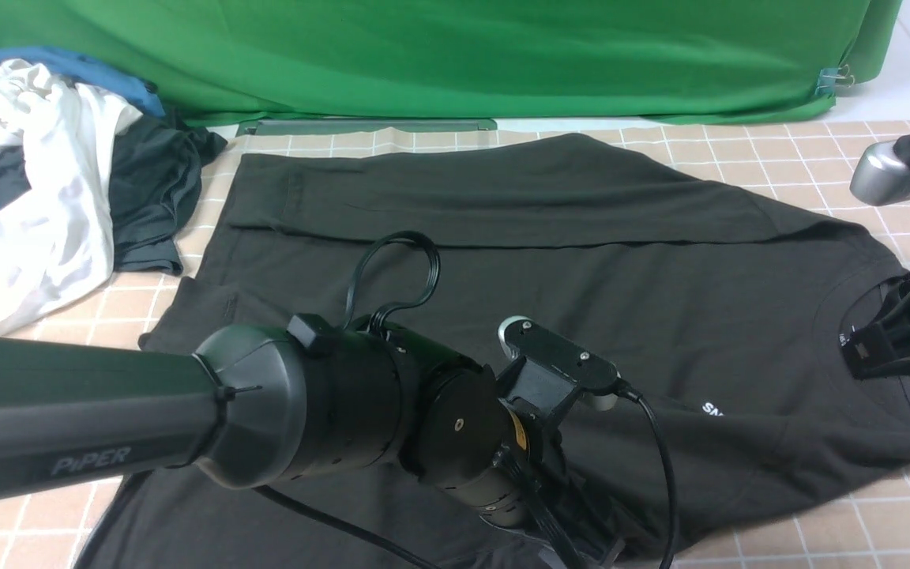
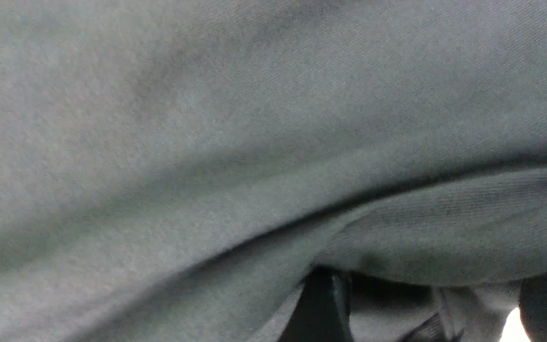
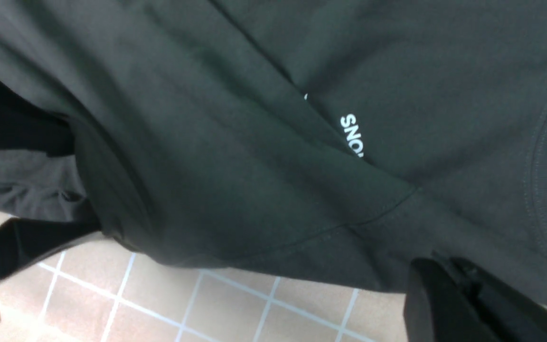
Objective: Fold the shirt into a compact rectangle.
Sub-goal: 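Grab the top left corner of the dark shirt with the left gripper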
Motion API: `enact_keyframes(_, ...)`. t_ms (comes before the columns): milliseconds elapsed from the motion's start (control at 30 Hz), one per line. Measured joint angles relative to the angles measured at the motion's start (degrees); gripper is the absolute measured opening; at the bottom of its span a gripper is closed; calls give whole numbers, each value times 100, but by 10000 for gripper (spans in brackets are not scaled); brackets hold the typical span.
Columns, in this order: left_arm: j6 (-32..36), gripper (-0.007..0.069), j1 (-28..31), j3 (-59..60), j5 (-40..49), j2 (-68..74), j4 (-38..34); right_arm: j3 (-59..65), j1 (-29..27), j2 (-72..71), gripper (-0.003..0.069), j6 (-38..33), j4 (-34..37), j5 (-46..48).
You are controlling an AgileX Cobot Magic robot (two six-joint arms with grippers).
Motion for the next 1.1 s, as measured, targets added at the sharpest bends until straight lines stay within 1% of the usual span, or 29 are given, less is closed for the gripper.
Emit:
enact_keyframes(100,0,507,0,0,-11,6,-53,0,0,0,48,0,26,-36)
enact_keyframes(267,249,502,0,0,-152,27,-223,0,0,0,50,0,38,-86)
enact_keyframes(333,280,468,0,0,-176,77,-331,0,0,0,52,0,38,-98)
enact_keyframes(400,294,402,0,-6,-133,133,-454,0,0,0,54,0,51,-98)
enact_keyframes(433,332,342,0,-6,-72,172,-519,0,0,0,55,0,50,-105)
enact_keyframes(500,427,247,0,-14,26,183,-601,0,0,0,57,0,50,-105)
enact_keyframes(533,469,169,0,-14,155,185,-660,0,0,0,59,0,50,-105)
enact_keyframes(567,517,108,0,-19,266,185,-730,0,0,0,60,0,50,-105)
enact_keyframes(600,541,67,0,-19,383,172,-787,0,0,0,63,0,52,-105)
enact_keyframes(633,554,46,0,-23,505,159,-867,0,0,0,64,0,52,-105)
enact_keyframes(733,633,20,0,-16,904,57,-1213,0,0,7,70,0,56,-105)
enact_keyframes(867,730,20,0,-16,1123,-99,-1705,0,0,7,70,0,56,-105)
enact_keyframes(1100,691,20,0,-16,1524,-106,-1796,0,0,7,74,0,56,-105)
